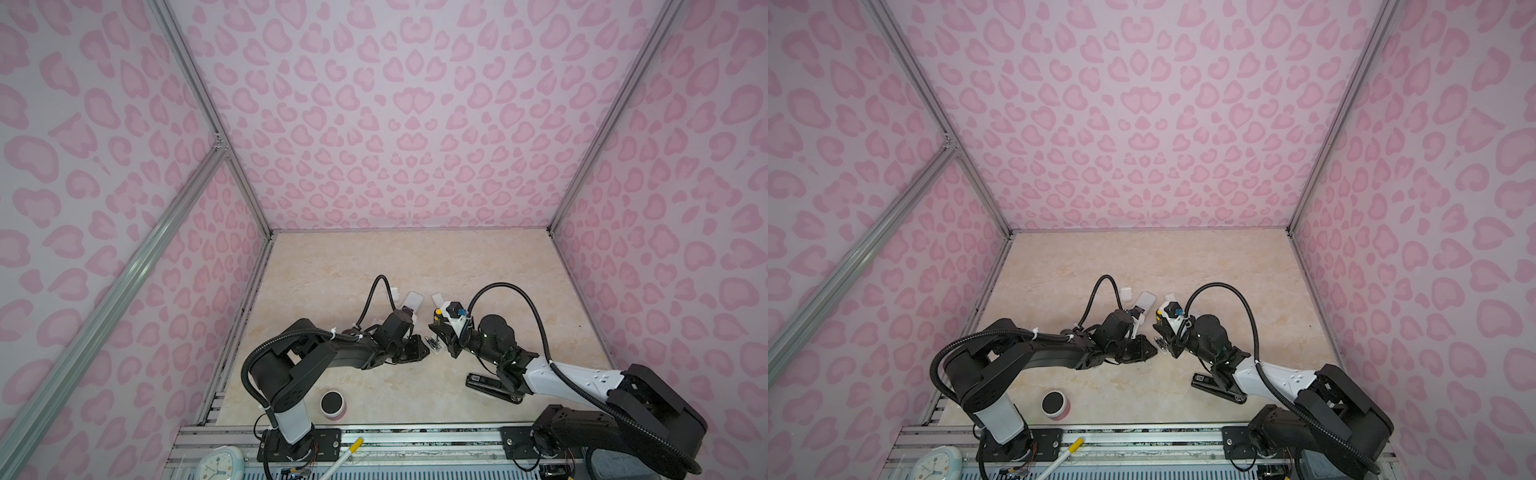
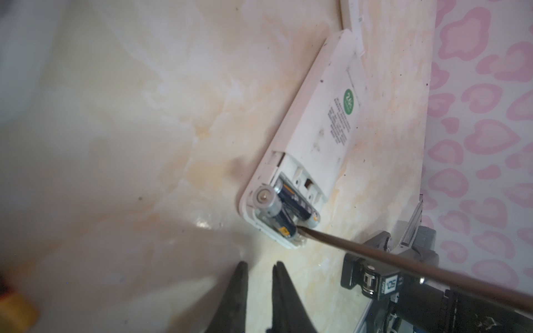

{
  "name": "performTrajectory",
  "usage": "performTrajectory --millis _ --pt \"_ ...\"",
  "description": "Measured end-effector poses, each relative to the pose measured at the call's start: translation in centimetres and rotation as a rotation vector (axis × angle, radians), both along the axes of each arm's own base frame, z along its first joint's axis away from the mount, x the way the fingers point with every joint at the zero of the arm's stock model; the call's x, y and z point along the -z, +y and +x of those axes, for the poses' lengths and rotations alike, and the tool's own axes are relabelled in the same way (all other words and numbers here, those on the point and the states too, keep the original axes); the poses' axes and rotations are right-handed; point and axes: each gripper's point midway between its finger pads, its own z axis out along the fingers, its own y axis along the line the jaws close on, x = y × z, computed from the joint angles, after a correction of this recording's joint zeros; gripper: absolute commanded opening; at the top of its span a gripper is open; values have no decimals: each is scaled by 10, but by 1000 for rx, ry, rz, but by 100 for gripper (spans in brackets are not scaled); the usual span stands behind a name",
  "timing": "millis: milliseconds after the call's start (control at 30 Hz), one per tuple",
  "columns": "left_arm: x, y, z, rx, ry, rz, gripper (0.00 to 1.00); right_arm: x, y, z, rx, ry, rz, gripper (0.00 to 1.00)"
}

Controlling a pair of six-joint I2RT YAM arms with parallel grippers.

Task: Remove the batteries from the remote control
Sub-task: 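Pry the first AA battery out of the remote with the screwdriver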

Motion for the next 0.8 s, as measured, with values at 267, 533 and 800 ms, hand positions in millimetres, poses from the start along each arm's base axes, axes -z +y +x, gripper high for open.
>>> performTrajectory --millis 267,533,800 --pt "2 3 1 -14 2 1 15 3 1 12 42 24 32 0" --pt "3 7 0 -30 1 6 13 -5 7 21 54 35 90 0" --pt "3 8 0 -33 -4 6 13 -16 16 26 40 26 121 0"
